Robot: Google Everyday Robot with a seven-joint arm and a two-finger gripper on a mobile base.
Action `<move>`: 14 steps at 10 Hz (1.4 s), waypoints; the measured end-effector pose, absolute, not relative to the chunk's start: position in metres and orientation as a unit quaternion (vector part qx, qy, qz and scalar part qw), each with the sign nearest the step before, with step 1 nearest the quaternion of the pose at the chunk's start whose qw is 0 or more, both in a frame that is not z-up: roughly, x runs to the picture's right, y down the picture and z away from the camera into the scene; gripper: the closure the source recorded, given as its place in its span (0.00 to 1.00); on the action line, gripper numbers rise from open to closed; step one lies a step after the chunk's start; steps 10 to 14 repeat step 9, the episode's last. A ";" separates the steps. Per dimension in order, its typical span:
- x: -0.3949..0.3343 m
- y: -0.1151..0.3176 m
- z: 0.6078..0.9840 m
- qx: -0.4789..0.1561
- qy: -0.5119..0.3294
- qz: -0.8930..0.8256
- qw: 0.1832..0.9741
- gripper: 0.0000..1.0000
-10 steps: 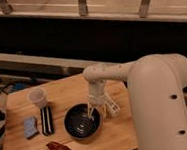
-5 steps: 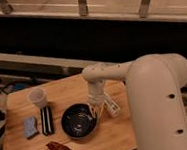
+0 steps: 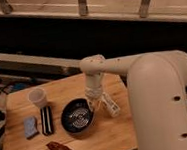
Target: Pick up the ceramic bowl
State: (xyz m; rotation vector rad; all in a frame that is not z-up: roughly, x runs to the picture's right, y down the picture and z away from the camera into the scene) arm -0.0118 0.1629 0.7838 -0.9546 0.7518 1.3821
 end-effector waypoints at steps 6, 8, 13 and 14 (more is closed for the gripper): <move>-0.014 0.142 0.766 -0.439 0.310 0.571 0.621 0.96; -0.013 0.141 0.764 -0.441 0.311 0.567 0.622 0.96; -0.013 0.139 0.762 -0.440 0.310 0.567 0.623 0.96; -0.013 0.139 0.762 -0.440 0.310 0.567 0.623 0.96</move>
